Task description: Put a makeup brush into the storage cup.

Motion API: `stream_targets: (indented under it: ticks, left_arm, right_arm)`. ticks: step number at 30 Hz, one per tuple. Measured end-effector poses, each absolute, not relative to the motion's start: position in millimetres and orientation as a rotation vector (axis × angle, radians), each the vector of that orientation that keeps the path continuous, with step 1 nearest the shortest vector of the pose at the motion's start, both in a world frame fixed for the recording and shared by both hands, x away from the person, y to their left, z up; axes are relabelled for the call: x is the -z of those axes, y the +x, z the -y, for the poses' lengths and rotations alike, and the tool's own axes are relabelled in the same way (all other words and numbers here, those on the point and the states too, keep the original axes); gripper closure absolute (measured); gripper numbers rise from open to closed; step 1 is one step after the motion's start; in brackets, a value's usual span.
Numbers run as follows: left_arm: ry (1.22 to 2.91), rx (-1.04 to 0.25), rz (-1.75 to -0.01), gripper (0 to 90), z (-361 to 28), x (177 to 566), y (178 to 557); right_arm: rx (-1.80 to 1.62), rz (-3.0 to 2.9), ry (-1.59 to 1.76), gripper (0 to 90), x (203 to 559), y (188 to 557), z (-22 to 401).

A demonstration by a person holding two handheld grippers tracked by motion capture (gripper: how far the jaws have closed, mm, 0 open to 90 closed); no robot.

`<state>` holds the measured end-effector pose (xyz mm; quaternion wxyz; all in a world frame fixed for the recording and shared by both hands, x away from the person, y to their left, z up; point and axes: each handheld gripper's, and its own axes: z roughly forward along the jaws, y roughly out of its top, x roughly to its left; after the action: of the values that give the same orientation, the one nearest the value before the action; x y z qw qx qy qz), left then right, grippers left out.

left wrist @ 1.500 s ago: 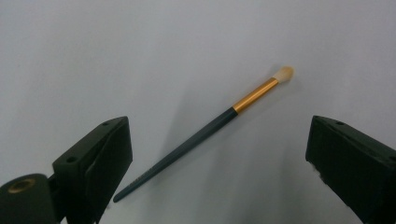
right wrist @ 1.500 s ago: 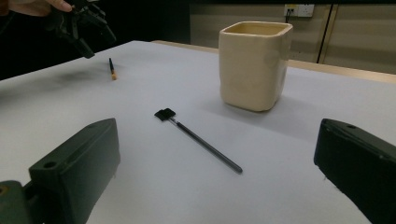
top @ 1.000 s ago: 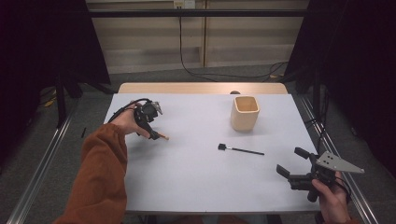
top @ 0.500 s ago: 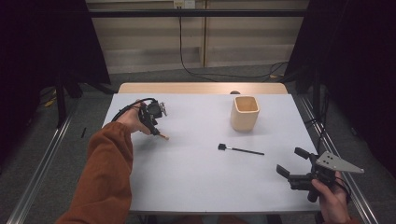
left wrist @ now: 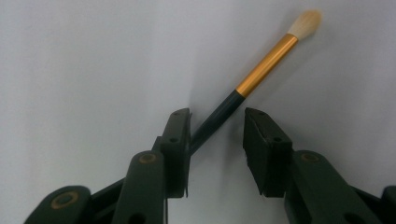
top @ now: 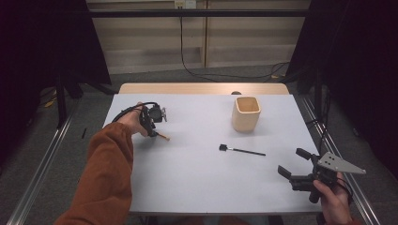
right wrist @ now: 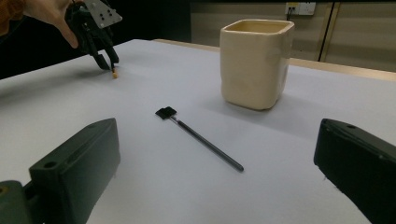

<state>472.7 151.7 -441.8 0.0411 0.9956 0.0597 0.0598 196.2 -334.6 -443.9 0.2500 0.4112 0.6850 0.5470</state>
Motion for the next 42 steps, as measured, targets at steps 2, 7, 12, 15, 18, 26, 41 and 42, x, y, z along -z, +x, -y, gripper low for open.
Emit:
stream_targets:
  ticks: [2,7,12,15,18,26,41,42]
  left_arm:
    - [3.049,-0.168,-0.182,61.6,-150,444,475]
    - [3.052,-0.110,-0.173,73.1,-150,444,476]
    - [3.034,-0.037,-0.255,82.1,-151,446,476]
    - [3.028,-0.038,-0.292,82.9,-150,448,477]
    - [3.047,-0.010,-0.321,83.5,-149,447,479]
    - [3.018,-0.006,-0.416,83.8,-151,445,480]
    - [2.844,-0.018,-0.557,83.8,-166,424,478]
    - [2.830,-0.022,-0.563,83.8,-167,423,478]
  right_arm:
    - [-1.489,-1.863,1.121,0.0,444,196,335]
    - [-1.485,-1.865,1.116,0.0,444,196,335]
    - [-1.486,-1.870,1.113,0.0,444,195,335]
    - [-1.486,-1.870,1.114,0.0,444,195,335]
    - [-1.481,-1.875,1.108,0.0,444,195,335]
    - [-1.488,-1.869,1.117,0.0,444,195,335]
    - [-1.485,-1.862,1.123,0.0,444,195,335]
    - [-1.485,-1.859,1.127,0.0,444,195,335]
